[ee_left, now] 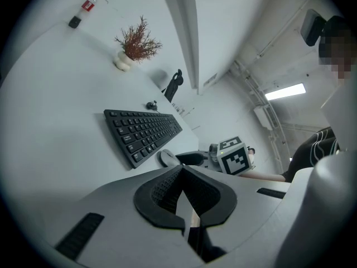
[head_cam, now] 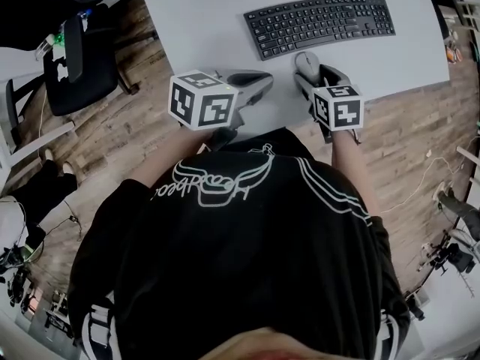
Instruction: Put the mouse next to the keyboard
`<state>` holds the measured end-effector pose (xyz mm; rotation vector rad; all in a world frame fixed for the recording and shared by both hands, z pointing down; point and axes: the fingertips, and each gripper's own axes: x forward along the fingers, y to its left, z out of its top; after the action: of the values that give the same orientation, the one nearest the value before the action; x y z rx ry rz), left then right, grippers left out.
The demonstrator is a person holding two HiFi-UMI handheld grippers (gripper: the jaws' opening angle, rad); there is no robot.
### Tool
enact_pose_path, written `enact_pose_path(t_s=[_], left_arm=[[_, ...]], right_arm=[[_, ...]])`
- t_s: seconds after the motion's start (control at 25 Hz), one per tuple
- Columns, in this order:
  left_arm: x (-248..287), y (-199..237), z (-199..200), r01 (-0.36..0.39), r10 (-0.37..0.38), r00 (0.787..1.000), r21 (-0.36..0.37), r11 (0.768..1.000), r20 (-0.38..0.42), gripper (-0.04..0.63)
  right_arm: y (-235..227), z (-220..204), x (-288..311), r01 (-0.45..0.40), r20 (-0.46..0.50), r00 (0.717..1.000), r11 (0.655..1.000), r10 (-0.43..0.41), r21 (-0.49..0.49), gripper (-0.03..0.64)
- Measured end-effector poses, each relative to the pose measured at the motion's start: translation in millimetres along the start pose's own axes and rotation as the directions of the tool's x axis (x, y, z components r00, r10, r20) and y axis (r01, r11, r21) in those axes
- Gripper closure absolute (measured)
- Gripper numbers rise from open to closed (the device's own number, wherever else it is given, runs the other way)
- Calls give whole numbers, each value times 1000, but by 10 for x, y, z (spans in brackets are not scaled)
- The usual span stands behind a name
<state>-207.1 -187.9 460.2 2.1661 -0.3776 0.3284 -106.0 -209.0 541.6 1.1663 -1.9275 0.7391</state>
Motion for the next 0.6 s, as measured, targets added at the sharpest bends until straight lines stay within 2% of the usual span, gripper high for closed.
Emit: enact_pose_path(t_s=[0.24, 0.6], left_arm=[[-32, -9, 17, -13, 13, 1000, -3, 1000, 7, 589], [-37, -329, 148, 31, -31, 997, -8, 999, 64, 589]], right_arm=[[-24, 63, -100, 31, 61, 998, 1000, -31, 0, 354], [-20, 406, -637, 75, 228, 971, 997, -67, -24, 354]])
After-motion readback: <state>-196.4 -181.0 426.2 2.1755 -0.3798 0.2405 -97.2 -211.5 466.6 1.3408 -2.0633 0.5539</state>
